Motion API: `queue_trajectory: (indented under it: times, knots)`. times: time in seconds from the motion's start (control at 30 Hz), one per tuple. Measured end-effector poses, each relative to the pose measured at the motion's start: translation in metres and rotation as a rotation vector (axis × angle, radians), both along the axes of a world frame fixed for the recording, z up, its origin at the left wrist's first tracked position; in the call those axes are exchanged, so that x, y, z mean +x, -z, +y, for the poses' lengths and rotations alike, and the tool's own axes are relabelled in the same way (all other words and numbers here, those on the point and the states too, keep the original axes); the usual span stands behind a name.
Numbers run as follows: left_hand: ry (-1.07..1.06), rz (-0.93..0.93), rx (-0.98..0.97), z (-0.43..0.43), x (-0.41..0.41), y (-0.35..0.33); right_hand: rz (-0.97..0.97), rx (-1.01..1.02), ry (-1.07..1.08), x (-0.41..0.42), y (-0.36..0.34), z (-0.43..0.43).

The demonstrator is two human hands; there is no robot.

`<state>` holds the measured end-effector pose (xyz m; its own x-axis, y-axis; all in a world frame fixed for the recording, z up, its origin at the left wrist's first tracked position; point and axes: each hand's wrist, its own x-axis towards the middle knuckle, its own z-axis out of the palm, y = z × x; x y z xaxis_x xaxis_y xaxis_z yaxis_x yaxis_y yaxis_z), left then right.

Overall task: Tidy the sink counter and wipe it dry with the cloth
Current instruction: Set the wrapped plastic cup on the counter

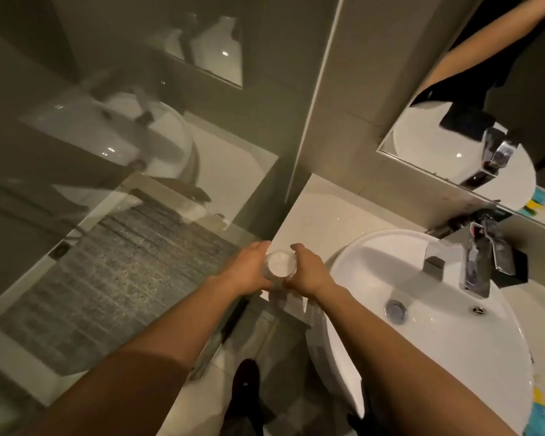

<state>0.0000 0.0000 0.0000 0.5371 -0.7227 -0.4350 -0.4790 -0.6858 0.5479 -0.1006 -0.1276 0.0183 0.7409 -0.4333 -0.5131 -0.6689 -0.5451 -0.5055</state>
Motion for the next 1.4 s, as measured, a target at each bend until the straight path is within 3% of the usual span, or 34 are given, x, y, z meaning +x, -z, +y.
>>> queue_trajectory:
  times: [0.3,0.7,1.1,1.4]
  knots:
    - [-0.039,0.028,-0.074,0.002,0.000,0.011,-0.021,-0.010,-0.031,0.004,0.013,0.003]
    - [0.092,-0.026,-0.220,-0.008,-0.010,-0.043,-0.331,0.065,0.139,-0.046,-0.025,-0.010]
    - [0.397,0.046,-0.406,-0.114,-0.117,-0.119,-0.506,0.014,0.457,-0.212,-0.100,-0.078]
    - [0.549,0.089,-0.470,-0.219,-0.268,-0.114,-0.389,0.023,0.589,-0.366,-0.124,-0.161]
